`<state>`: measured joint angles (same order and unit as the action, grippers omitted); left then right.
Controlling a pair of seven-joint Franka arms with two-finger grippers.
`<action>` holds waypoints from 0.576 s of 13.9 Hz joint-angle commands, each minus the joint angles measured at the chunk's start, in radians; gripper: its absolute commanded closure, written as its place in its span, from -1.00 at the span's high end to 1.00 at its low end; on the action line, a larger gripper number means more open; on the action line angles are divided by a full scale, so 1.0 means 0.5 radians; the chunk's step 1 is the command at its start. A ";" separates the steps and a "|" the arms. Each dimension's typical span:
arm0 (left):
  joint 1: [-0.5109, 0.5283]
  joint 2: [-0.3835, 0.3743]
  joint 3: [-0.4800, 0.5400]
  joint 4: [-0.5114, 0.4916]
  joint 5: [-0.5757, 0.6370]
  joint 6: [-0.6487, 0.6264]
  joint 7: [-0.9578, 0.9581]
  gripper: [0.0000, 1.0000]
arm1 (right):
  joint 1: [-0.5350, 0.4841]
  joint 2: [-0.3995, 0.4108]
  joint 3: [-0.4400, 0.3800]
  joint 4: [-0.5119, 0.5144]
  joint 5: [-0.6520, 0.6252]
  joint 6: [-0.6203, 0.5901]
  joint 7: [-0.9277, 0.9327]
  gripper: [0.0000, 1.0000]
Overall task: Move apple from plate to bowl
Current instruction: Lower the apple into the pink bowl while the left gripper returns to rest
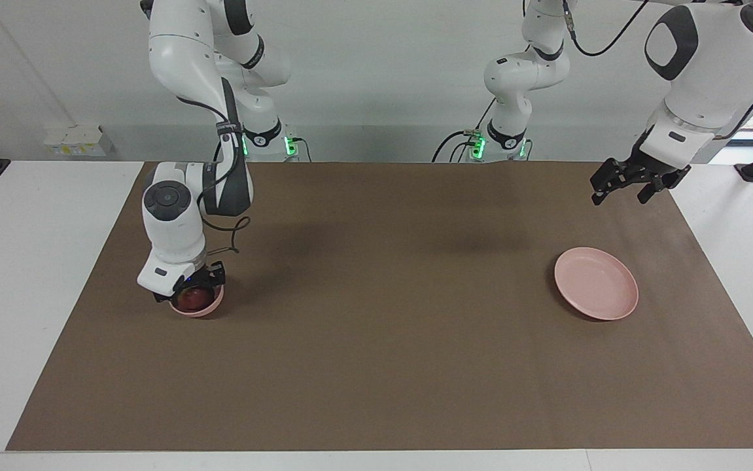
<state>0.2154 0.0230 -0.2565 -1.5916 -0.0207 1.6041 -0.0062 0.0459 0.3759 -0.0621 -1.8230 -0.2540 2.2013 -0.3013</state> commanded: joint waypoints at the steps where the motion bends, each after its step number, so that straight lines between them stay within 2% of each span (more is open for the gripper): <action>1: -0.016 -0.034 0.007 0.023 0.029 -0.085 0.071 1.00 | -0.018 -0.012 0.011 -0.017 0.033 0.034 0.020 1.00; 3: -0.053 -0.031 0.052 0.084 0.029 -0.119 0.074 1.00 | -0.015 -0.031 0.011 -0.002 0.033 0.018 0.020 1.00; 7: -0.525 -0.006 0.546 0.158 0.014 -0.229 0.080 1.00 | 0.010 -0.184 0.011 0.020 0.042 -0.067 0.032 1.00; 8: -0.553 0.009 0.571 0.216 0.014 -0.260 0.080 1.00 | 0.016 -0.242 0.011 0.023 0.109 -0.098 0.068 1.00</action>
<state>0.0137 0.0058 -0.0417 -1.5439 -0.0208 1.5255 0.0230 0.0520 0.3250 -0.0611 -1.8022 -0.2449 2.1926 -0.2941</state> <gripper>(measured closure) 0.000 0.000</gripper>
